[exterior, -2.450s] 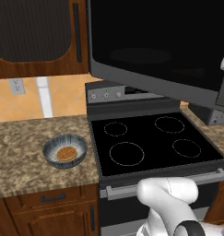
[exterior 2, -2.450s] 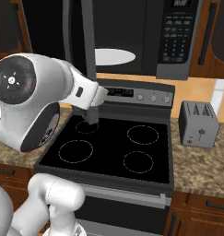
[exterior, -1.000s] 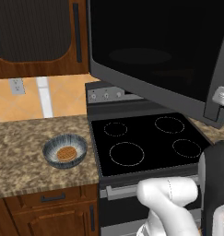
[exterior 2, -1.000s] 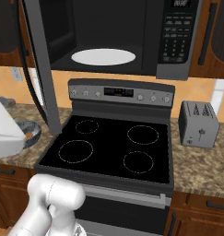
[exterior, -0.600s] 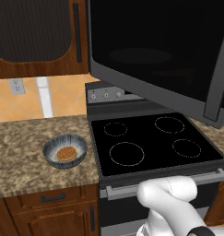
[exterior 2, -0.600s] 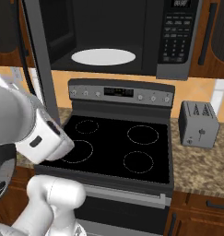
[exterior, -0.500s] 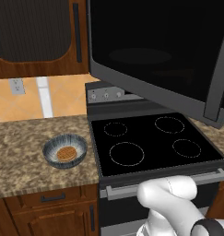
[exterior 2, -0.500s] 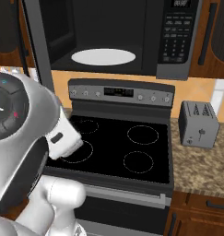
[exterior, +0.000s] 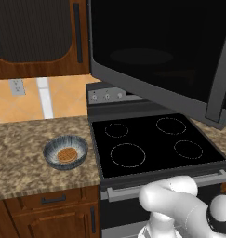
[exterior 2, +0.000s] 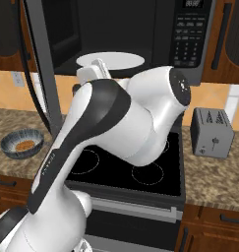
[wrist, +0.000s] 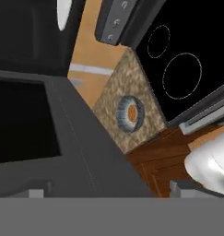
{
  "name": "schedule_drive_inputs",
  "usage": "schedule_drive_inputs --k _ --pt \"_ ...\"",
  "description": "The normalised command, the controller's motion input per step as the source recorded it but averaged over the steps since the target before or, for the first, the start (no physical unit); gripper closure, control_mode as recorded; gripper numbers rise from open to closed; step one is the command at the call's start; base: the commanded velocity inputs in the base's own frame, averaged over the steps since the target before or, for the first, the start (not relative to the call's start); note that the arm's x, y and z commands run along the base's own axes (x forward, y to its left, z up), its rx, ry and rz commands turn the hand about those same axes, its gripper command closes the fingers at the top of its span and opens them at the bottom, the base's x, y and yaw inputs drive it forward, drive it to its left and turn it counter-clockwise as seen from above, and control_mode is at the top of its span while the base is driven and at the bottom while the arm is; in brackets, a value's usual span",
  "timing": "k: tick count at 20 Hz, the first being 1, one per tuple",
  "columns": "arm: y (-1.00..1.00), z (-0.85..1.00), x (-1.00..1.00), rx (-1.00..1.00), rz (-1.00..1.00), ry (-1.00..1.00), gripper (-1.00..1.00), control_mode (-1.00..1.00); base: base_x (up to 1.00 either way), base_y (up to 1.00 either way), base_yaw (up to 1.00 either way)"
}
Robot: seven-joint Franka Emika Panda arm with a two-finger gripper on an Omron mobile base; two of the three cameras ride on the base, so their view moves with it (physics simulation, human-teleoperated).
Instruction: Open the microwave, place the bowl with waffle inside the microwave, then close the microwave door and turn it on.
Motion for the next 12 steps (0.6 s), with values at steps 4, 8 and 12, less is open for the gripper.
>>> schedule_drive_inputs --k 4,8,12 --pt "0.63 -0.49 0.78 0.22 0.32 0.27 -1.0 -1.0 0.0 0.0 0.0" --pt "0.79 -0.05 0.06 0.24 0.29 0.12 -1.0 -1.0 0.0 0.0 0.0" --pt "0.74 0.0 -0.95 0.11 0.37 -0.03 -1.0 -1.0 0.0 0.0 0.0"
